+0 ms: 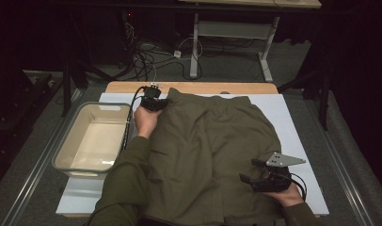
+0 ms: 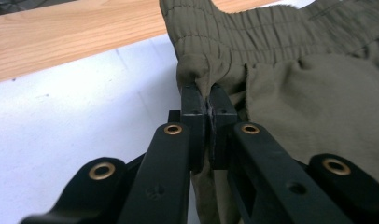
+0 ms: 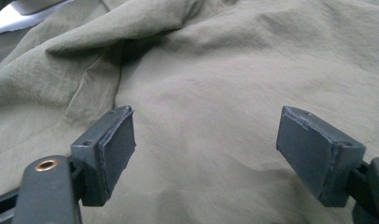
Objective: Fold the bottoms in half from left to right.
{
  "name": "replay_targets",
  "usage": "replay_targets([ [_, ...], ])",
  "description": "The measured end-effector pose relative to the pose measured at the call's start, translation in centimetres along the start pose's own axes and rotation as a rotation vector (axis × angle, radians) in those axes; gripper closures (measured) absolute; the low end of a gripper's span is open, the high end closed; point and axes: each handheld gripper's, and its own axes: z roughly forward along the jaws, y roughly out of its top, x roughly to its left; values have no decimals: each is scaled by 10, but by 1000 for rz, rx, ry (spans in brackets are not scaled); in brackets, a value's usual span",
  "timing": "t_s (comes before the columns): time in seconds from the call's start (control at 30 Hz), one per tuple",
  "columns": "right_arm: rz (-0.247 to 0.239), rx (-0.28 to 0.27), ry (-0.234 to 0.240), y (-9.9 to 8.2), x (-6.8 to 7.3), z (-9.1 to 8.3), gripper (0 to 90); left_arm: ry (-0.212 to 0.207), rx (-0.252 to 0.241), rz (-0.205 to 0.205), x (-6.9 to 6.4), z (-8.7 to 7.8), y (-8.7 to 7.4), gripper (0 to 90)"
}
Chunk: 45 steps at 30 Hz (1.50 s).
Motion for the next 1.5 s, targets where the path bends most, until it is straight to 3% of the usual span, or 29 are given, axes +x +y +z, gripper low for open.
replay_targets([
  [0.33,1,3,0,0,0,1,206,-74,-41,4,-8,-11,6,857],
  [0.7,2,3,-1,0,0,1,207,-147,-87,21,-24,-25,23,857],
  [1.13,1,3,-2,0,0,1,207,-210,-108,82,-49,-33,40,857],
  [1.5,0,2,-1,0,0,0,207,-280,-122,106,-70,-33,51,856],
])
